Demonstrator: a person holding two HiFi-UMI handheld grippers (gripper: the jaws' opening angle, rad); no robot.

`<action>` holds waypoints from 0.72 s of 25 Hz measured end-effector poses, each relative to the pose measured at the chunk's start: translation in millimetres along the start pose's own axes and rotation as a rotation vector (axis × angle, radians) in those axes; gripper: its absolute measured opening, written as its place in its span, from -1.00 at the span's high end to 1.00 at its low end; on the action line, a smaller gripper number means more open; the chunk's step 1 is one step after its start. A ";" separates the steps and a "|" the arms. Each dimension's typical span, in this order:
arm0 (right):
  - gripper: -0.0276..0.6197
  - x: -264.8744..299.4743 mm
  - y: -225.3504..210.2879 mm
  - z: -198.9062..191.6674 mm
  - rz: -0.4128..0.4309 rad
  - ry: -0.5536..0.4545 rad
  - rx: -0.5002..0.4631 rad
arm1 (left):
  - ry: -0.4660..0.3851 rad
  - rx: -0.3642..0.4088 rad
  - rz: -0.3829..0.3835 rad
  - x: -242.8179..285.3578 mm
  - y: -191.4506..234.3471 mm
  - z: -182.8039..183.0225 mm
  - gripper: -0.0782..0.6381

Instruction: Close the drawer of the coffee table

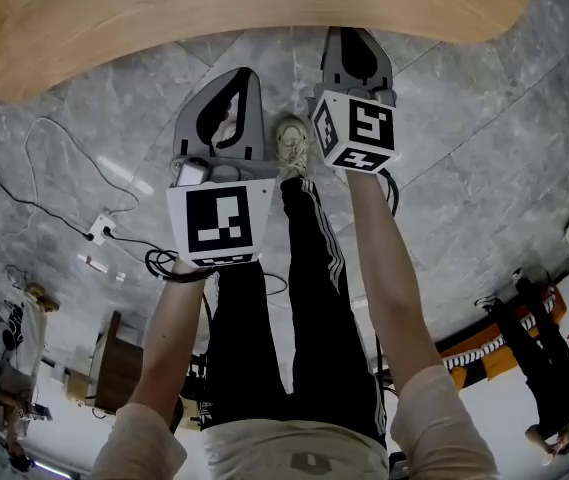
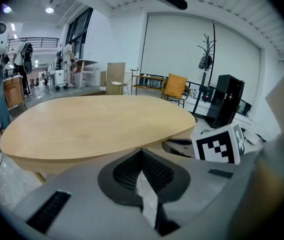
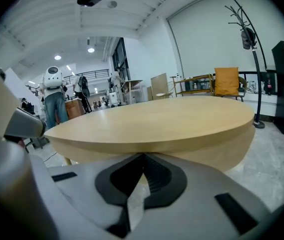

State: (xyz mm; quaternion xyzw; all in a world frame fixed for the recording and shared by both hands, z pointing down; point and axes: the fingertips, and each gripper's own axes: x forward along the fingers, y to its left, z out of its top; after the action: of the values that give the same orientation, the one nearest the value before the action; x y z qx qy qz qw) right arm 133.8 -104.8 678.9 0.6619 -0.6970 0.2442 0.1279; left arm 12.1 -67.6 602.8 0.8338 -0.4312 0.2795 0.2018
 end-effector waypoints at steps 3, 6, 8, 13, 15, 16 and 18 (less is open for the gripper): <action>0.90 5.8 0.7 -0.6 0.031 -0.064 -0.018 | 0.004 0.016 -0.004 10.9 1.8 -6.0 0.76; 0.89 13.1 1.7 -1.0 0.044 -0.096 -0.055 | 0.009 0.017 -0.003 18.7 3.0 -12.3 0.76; 0.89 16.5 1.3 1.5 0.053 -0.108 -0.068 | 0.001 0.015 -0.007 21.8 1.5 -11.1 0.76; 0.90 17.0 0.3 6.0 0.072 -0.117 -0.059 | -0.056 0.023 -0.028 25.4 -9.9 4.0 0.76; 0.90 16.3 -0.4 6.0 0.072 -0.111 -0.062 | -0.059 0.029 -0.038 27.0 -14.1 7.9 0.76; 0.89 16.6 -0.2 5.9 0.072 -0.104 -0.068 | -0.064 0.027 -0.039 27.8 -14.9 10.3 0.76; 0.90 18.3 0.8 5.0 0.074 -0.084 -0.075 | -0.073 0.014 -0.036 28.5 -14.3 15.2 0.76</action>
State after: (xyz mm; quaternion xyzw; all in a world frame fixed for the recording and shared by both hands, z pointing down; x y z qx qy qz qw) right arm 132.1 -123.0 683.7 0.6401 -0.7344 0.1944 0.1143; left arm 41.9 -85.8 608.1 0.8526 -0.4210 0.2482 0.1851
